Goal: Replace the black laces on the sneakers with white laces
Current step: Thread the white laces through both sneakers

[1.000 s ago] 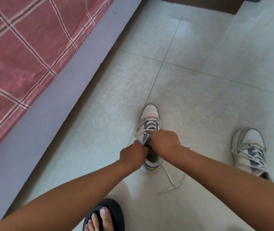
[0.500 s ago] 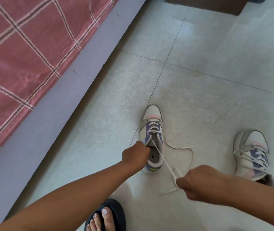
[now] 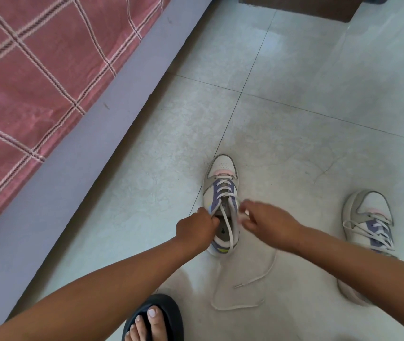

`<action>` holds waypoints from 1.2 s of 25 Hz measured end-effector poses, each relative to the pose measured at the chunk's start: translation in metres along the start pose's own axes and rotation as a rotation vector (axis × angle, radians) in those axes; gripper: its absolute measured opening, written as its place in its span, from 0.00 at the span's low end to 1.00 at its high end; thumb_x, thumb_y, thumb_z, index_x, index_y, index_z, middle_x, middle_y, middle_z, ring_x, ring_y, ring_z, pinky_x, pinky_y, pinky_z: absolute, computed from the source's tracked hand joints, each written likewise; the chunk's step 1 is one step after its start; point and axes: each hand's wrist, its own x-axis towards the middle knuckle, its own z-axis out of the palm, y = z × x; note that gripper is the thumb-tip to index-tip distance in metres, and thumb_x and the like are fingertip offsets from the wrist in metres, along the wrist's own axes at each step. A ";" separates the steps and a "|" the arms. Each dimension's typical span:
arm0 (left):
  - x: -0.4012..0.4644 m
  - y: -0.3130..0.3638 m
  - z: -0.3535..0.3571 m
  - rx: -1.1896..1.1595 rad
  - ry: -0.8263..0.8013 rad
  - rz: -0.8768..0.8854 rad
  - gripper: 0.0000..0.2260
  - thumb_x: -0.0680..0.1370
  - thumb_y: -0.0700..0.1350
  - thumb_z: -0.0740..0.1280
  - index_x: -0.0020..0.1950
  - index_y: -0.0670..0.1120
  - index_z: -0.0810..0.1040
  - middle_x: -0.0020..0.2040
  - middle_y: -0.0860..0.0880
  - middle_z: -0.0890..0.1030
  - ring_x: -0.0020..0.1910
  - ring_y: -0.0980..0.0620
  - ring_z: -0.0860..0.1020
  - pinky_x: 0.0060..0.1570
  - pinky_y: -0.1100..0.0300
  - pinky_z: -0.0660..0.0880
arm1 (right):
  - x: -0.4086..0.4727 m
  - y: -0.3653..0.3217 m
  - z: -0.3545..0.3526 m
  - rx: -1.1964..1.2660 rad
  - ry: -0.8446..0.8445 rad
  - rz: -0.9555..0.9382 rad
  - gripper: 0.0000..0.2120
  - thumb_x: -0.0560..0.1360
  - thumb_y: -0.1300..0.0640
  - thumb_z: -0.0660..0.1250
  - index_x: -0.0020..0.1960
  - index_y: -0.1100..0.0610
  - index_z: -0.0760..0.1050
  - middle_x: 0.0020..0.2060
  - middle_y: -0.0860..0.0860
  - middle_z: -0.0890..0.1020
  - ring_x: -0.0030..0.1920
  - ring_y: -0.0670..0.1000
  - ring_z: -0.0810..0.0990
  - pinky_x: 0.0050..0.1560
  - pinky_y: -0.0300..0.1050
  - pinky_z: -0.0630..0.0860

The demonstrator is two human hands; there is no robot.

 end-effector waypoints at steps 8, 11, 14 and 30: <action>0.000 0.000 -0.001 0.011 -0.014 0.007 0.11 0.80 0.53 0.52 0.46 0.46 0.64 0.48 0.46 0.79 0.37 0.49 0.70 0.35 0.59 0.62 | 0.057 0.007 0.000 0.592 0.044 0.160 0.15 0.79 0.53 0.61 0.35 0.56 0.67 0.33 0.51 0.71 0.34 0.48 0.67 0.35 0.40 0.65; -0.001 0.001 -0.001 -0.016 -0.028 -0.005 0.11 0.81 0.52 0.52 0.46 0.46 0.64 0.48 0.46 0.79 0.39 0.49 0.70 0.38 0.59 0.64 | 0.051 0.015 -0.003 0.857 -0.047 0.222 0.12 0.80 0.54 0.59 0.40 0.58 0.71 0.33 0.52 0.74 0.31 0.47 0.71 0.34 0.35 0.72; -0.003 0.002 -0.001 -0.059 -0.027 -0.046 0.11 0.81 0.51 0.51 0.47 0.45 0.65 0.49 0.46 0.78 0.40 0.48 0.71 0.40 0.58 0.64 | 0.045 0.026 -0.004 0.735 -0.027 0.204 0.11 0.79 0.51 0.61 0.47 0.58 0.74 0.35 0.49 0.74 0.34 0.48 0.71 0.34 0.38 0.70; 0.000 -0.009 0.002 -0.117 0.028 -0.125 0.14 0.82 0.52 0.49 0.47 0.44 0.66 0.45 0.48 0.72 0.43 0.47 0.70 0.44 0.57 0.65 | 0.019 0.139 -0.030 0.415 0.705 0.543 0.13 0.80 0.60 0.56 0.54 0.64 0.77 0.48 0.60 0.82 0.51 0.62 0.78 0.52 0.51 0.72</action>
